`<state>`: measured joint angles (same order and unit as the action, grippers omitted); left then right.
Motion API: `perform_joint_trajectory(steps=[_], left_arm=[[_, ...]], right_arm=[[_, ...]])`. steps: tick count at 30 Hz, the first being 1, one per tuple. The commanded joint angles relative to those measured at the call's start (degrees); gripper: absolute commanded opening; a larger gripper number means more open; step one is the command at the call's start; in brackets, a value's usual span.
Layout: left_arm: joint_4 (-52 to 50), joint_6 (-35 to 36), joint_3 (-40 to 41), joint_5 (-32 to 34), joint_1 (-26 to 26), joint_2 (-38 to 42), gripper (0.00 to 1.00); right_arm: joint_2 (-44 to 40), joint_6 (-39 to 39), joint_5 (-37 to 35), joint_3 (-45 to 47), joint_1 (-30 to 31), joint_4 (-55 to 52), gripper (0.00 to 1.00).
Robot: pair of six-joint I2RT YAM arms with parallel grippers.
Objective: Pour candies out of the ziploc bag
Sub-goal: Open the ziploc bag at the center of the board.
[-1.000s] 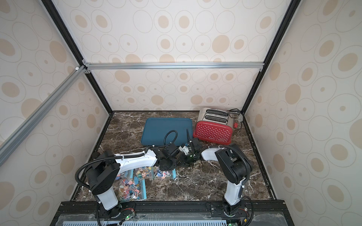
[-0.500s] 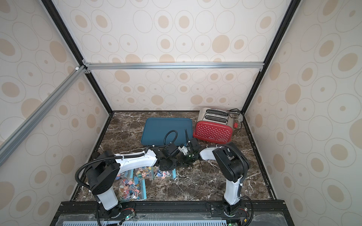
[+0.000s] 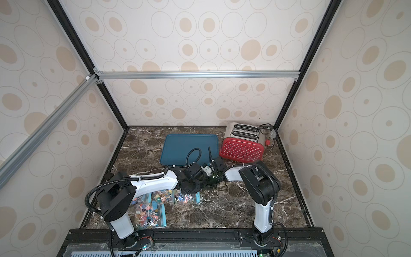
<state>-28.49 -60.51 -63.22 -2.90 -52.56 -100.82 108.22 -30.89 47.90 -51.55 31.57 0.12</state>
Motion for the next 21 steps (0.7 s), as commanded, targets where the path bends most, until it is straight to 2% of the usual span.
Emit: perform_joint_trajectory(steps=[1, 4, 13, 21], left_arm=[[0.63, 0.22, 0.20, 1.13, -0.21, 2.09, 0.00], [0.59, -0.01, 0.38, 1.71, -0.27, 2.20, 0.00], [0.24, -1.16, 0.31, 4.49, -0.21, 2.70, 0.00], [-1.26, -2.23, 0.37, 7.72, -0.26, 3.71, 0.00]], right_arm=[[0.86, -0.01, 0.89, -0.97, 0.79, 0.73, 0.12], [0.76, 0.04, 1.38, -0.79, 0.95, 1.02, 0.00], [0.15, -0.13, -1.33, 0.04, 1.26, 0.54, 0.00], [-1.22, 1.42, -11.12, -1.72, 3.37, -6.81, 0.00]])
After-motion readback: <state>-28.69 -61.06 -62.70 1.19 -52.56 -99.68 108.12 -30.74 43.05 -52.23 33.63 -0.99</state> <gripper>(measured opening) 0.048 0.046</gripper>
